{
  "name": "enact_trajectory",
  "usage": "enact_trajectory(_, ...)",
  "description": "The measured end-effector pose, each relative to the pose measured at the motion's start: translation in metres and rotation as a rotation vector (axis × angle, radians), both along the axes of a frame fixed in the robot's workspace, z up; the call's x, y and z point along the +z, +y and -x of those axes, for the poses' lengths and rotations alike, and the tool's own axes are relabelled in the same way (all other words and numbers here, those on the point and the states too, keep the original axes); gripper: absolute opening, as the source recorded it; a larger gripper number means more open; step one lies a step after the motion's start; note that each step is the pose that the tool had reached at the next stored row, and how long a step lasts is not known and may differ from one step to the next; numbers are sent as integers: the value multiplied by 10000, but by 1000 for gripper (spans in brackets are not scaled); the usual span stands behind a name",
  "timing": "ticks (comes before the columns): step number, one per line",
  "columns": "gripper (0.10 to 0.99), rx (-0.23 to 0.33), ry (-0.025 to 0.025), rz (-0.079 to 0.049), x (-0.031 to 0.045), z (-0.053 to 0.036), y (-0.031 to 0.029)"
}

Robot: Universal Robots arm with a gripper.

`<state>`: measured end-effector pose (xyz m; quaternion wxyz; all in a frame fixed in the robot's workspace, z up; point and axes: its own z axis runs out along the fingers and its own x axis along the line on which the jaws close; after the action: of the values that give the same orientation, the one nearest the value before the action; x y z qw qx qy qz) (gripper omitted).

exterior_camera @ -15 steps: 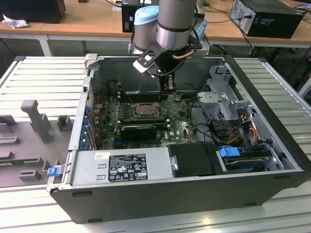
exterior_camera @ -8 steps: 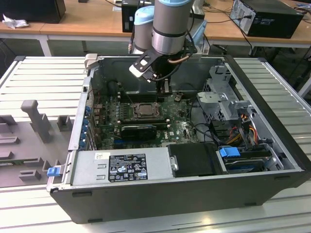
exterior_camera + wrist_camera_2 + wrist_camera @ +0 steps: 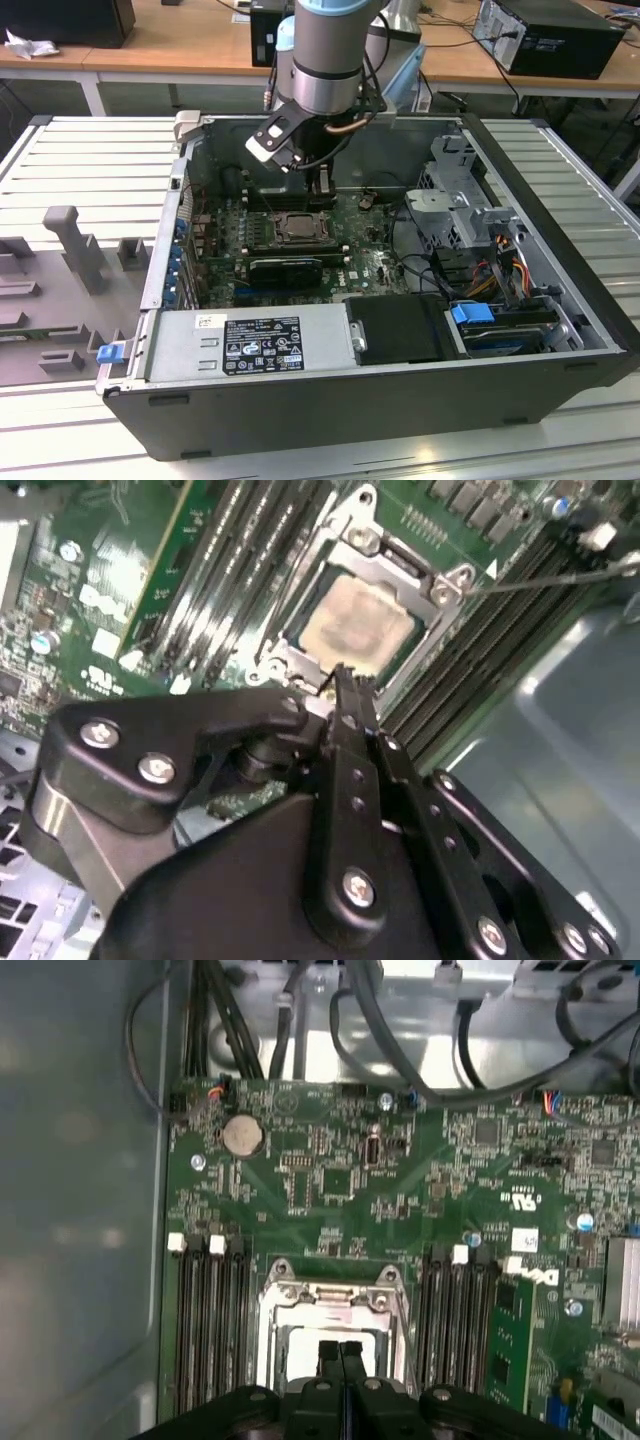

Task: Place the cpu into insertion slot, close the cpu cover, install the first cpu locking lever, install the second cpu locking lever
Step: 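Close the cpu cover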

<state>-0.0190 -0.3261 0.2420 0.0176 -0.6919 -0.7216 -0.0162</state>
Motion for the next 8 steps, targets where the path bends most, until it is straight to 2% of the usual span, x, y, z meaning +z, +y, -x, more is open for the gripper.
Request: enact_trajectory(8, 106, 0, 1, -4, -8, 93, 4)
